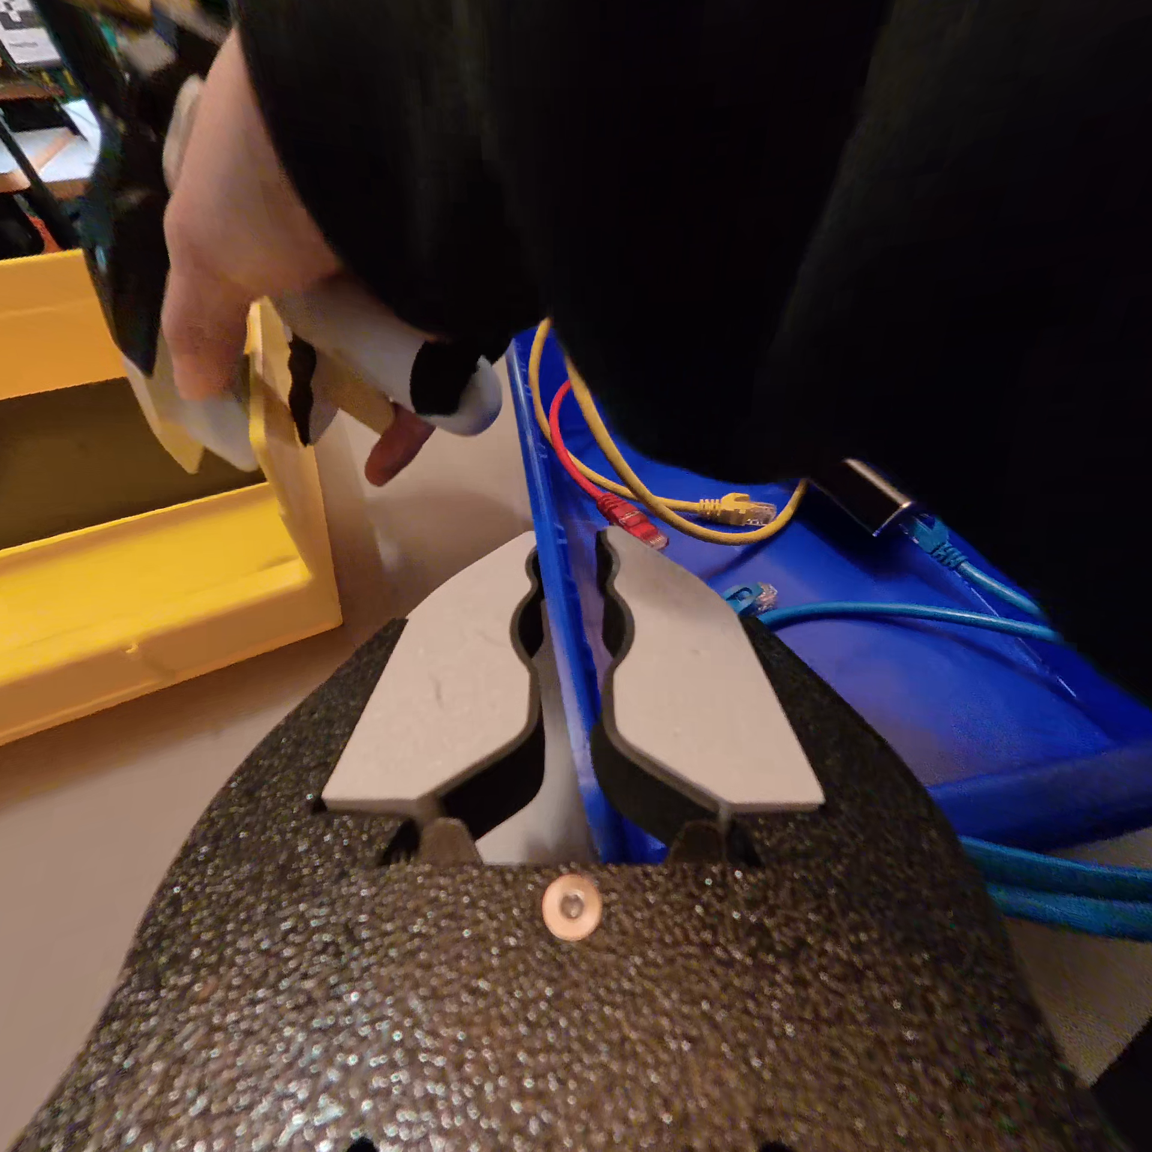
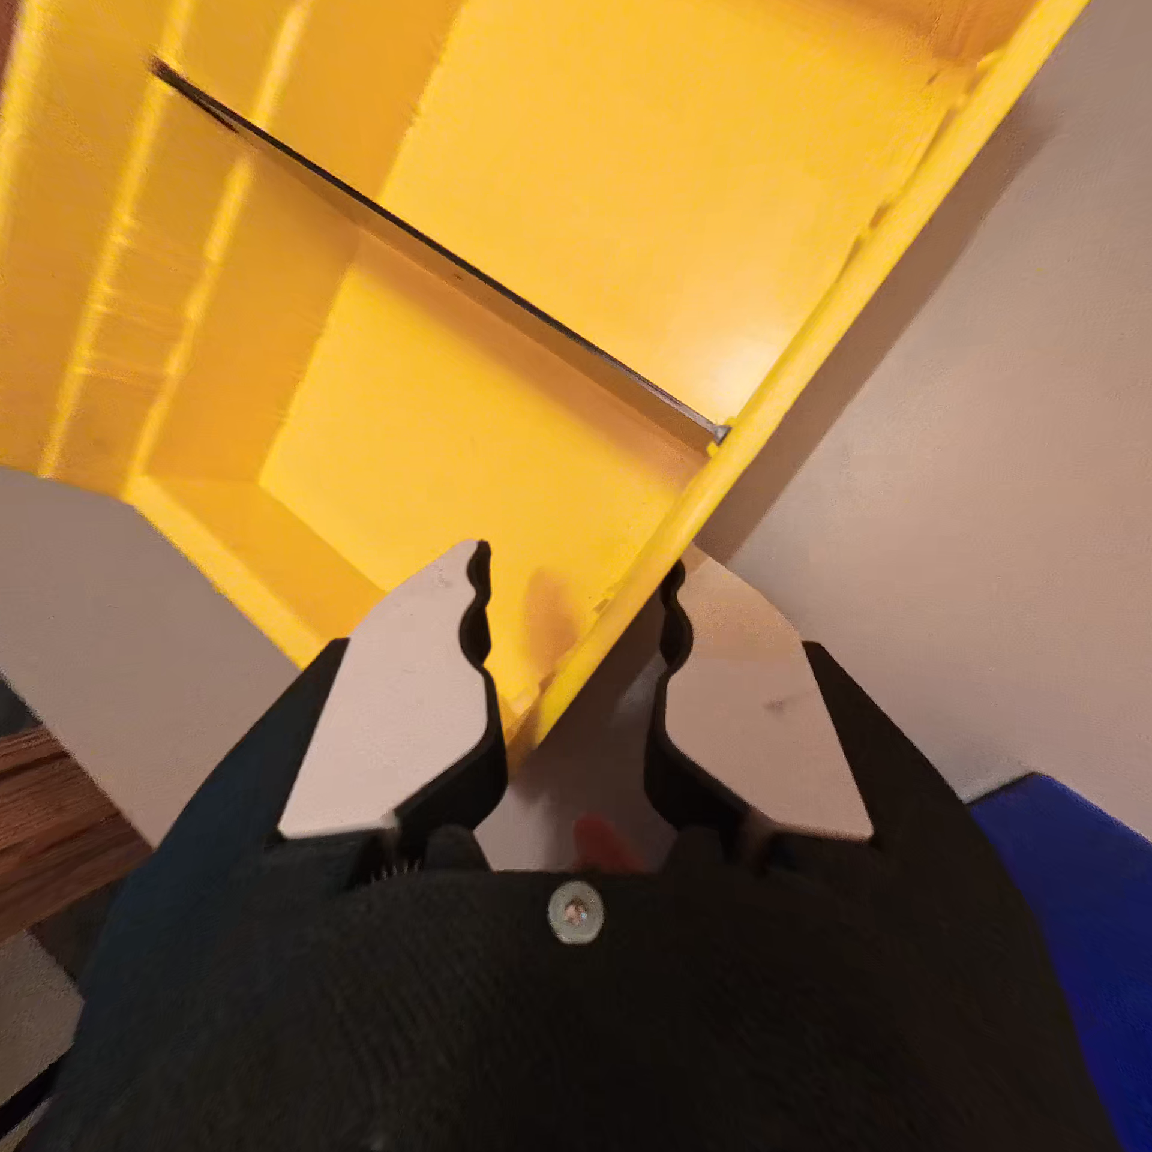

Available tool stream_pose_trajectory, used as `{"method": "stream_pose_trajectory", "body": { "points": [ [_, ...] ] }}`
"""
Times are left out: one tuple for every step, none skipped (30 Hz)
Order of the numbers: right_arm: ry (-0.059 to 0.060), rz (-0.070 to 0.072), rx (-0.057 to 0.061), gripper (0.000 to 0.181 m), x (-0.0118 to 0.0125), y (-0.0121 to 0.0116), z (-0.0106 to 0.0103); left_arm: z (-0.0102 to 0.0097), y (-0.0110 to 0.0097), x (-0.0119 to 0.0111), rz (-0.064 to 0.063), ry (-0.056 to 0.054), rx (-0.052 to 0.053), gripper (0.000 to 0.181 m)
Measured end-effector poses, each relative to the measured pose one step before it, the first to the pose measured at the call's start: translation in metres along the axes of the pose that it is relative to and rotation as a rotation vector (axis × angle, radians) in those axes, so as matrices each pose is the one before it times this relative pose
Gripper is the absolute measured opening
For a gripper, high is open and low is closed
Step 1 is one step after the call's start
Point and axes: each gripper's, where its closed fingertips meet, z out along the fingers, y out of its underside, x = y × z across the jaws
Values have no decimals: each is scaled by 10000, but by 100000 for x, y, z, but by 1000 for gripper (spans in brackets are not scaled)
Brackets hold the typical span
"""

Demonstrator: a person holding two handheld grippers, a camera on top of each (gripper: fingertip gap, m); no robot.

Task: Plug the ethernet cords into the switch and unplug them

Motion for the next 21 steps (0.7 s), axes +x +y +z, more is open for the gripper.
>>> {"method": "stream_pose_trajectory", "body": {
  "points": [
    [179,46,58,49,294,2,368,-74,6,-22,82,60,15,15],
    [88,229,186,44,230,-198,170,-96,28,-106,83,-20,0,14],
    [-68,341,187,40,22,-278,59,-79,55,-182,104,-67,-20,13],
    [-15,168,57,37,-15,-112,57,-67,48,-215,121,-83,-17,12],
    [150,59,-28,34,84,-49,30,-59,30,-218,139,-92,-4,11],
    [171,-139,-44,31,65,-21,14,-26,27,-168,146,-66,8,10],
    [107,-103,-31,27,59,-7,11,-4,17,-66,131,4,12,10],
    [90,-146,-16,21,127,-38,-8,-8,11,-17,98,31,9,10],
    [139,-454,-95,16,208,18,-14,-7,22,-70,69,-34,7,10],
    [193,-553,-80,8,256,-25,-51,-15,18,-72,101,-71,3,10],
    [-141,-411,29,6,-168,-247,-182,-5,18,-41,173,-79,5,10],
    [-508,99,110,6,-618,-563,-395,-2,27,-74,200,-108,7,9],
    [-176,-114,78,6,-351,-712,-658,-4,13,-33,126,-78,17,10],
    [-32,-205,200,6,-208,-997,-991,-21,-3,-25,-8,-17,19,10],
    [-41,-126,337,6,-107,-1272,-1304,-21,4,-22,-32,18,25,10],
    [118,-249,359,6,221,-1395,-1607,-28,14,-94,-7,-25,26,9],
    [82,-251,415,6,447,-1458,-1851,-37,15,-165,9,-70,27,9],
    [43,-242,385,6,647,-1342,-2027,-39,35,-165,7,-40,8,9],
    [1,-160,364,6,846,-1147,-2193,-24,57,-231,-35,-14,0,9],
    [34,-137,331,6,1066,-860,-2325,-45,90,-408,-100,-40,1,8],
    [108,-138,335,6,1348,-580,-2447,-76,134,-547,-101,-47,-11,7]
  ]
}}
